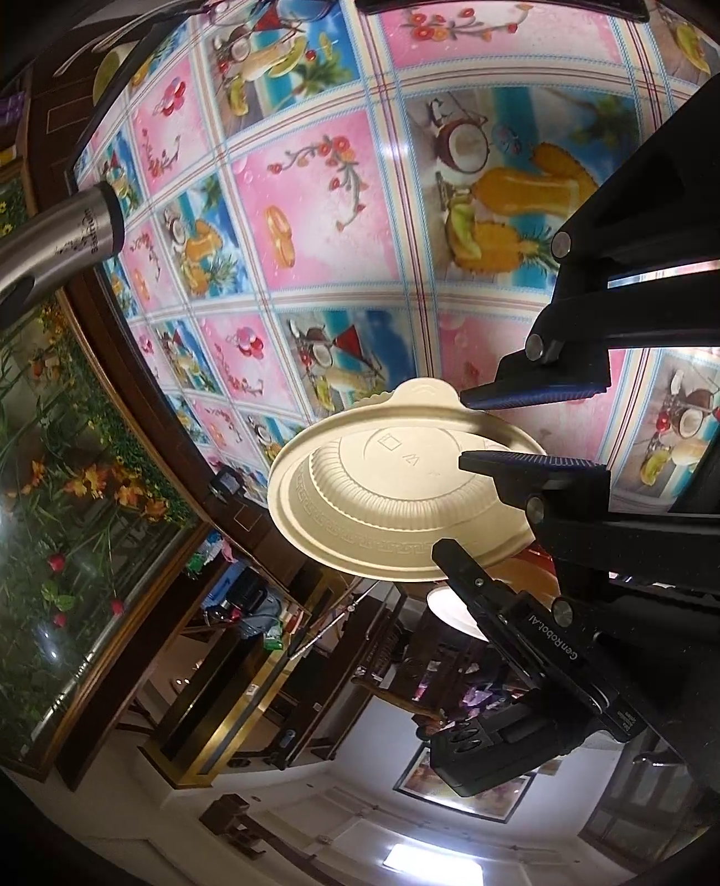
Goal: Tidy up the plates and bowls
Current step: 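Carry the beige bowl with the left tool to the plate stack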
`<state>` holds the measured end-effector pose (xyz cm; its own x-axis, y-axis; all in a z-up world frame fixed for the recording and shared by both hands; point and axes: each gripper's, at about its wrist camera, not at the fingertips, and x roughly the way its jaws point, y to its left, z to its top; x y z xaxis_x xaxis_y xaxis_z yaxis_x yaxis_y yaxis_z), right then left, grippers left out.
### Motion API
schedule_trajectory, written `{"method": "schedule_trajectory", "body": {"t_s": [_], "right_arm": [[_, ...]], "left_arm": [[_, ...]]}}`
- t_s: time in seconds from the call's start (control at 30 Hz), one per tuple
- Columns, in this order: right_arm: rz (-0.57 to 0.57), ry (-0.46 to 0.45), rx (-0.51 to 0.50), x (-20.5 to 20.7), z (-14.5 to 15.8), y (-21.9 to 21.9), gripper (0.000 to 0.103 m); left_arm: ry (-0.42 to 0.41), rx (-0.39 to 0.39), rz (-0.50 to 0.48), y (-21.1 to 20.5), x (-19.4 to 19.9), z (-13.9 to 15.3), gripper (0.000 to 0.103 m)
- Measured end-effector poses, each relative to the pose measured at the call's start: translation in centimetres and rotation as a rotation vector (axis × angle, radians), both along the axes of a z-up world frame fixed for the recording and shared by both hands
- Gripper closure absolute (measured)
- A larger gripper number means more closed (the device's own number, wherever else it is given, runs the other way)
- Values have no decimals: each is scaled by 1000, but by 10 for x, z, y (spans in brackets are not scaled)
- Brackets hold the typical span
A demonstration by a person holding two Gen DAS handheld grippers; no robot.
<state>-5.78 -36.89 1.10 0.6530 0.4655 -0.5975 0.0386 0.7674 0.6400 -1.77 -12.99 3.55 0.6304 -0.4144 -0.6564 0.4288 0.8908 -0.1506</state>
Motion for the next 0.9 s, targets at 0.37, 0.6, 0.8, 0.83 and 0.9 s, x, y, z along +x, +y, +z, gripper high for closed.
{"method": "schedule_trajectory", "body": {"t_s": [0.37, 0.6, 0.8, 0.83, 0.9], "right_arm": [[69, -23, -20, 10, 18, 32, 88], [169, -57, -19, 12, 35, 72, 88], [262, -71, -21, 18, 43, 116, 88], [276, -71, -22, 19, 44, 123, 88], [308, -68, -24, 20, 44, 136, 88]], "left_arm": [[-27, -30, 57, 37, -4, 13, 89], [-42, -62, 120, 82, -15, 22, 89], [-52, -62, 205, 121, -18, 23, 89], [-52, -62, 216, 127, -19, 23, 89], [-45, -59, 242, 139, -19, 21, 89]]}}
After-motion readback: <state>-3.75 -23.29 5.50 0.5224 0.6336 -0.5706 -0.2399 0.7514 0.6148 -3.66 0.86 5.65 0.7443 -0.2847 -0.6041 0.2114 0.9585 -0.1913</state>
